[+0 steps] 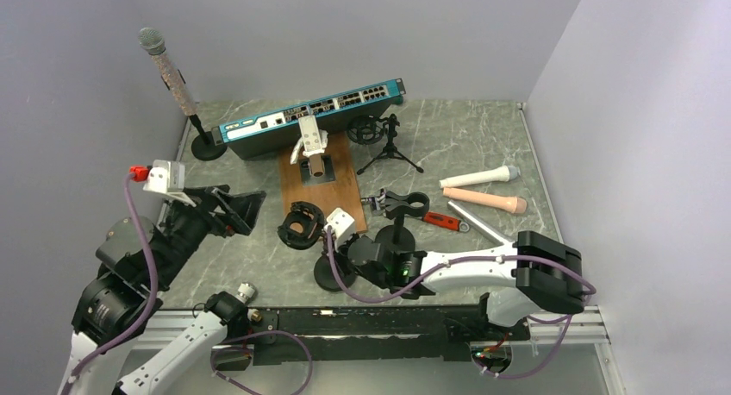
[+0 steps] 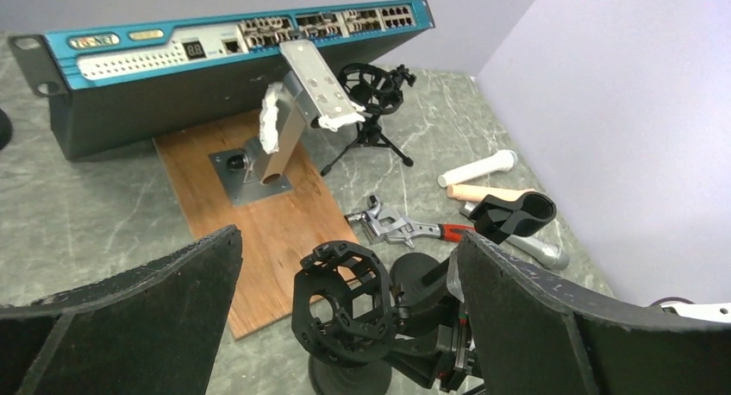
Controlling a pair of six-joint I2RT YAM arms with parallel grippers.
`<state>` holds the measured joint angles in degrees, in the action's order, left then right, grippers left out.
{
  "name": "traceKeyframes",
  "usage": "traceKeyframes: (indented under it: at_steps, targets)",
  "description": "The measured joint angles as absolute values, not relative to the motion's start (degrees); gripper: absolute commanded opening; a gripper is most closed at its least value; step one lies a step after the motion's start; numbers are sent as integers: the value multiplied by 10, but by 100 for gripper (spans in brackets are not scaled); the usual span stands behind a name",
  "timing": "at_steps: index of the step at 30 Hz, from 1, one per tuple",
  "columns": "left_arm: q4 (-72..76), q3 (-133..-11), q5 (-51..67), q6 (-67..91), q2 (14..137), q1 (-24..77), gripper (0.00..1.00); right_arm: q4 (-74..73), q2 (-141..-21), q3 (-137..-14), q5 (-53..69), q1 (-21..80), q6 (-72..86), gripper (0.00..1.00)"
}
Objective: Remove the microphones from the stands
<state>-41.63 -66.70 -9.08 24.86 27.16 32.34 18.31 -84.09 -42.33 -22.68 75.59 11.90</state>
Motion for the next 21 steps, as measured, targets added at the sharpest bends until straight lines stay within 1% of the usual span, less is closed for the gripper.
traceKeyframes:
  at_steps: [5, 8, 11, 17, 18, 19, 21]
  targets:
    - [-401, -646, -76, 274, 282, 323, 97, 198, -837, -412, -230, 757, 116, 56]
    - [-397, -640, -70, 284, 295, 324, 98, 193, -845, -412, -234, 757, 110, 72]
    - [-397, -638, -69, 289, 310, 323, 98, 176, -848, -412, -242, 757, 109, 82]
    - [-396, -635, -70, 289, 326, 323, 99, 120, -815, -425, -239, 762, 113, 92]
    - [-401, -640, -75, 283, 333, 323, 99, 105, -807, -435, -239, 764, 116, 97]
    - [-404, -647, -79, 277, 339, 323, 99, 96, -800, -444, -239, 767, 118, 99]
    - [-413, -673, -94, 260, 359, 323, 99, 79, -780, -464, -235, 776, 121, 100]
